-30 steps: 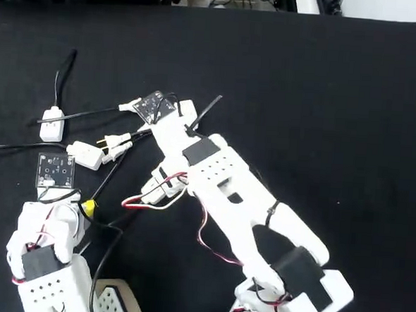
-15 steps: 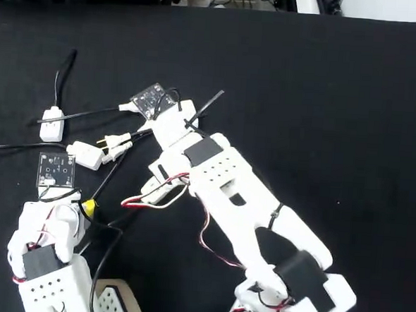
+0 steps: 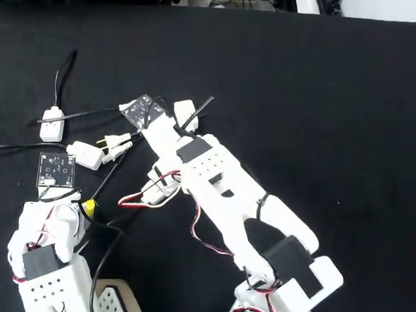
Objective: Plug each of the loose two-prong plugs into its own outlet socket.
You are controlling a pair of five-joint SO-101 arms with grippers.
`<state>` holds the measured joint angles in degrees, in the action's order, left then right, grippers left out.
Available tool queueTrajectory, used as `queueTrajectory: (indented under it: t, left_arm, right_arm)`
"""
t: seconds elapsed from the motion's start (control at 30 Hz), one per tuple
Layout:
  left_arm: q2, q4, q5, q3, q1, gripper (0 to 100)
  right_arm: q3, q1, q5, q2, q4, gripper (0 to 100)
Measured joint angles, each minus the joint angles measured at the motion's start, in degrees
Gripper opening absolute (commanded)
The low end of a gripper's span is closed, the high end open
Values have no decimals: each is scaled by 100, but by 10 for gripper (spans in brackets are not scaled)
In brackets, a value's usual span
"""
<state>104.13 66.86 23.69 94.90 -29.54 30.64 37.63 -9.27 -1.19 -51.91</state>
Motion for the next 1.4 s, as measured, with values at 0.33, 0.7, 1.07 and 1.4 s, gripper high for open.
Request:
queueTrajectory:
  t: [0.33,0.7,1.07,1.4]
  left_arm:
    - [0,0,0,0,0,289]
    - [0,-35,0,62,0,289]
    - [0,-35,0,62,563,289]
    - [0,-35,0,62,1749,293]
  right_arm:
    - [202,26,-141,44,185,15]
    - [580,229,-97,35,501,315]
    - [-862,308,-123,44,-2057,400]
    - [-1248,-9,-589,-1829,-4273,194]
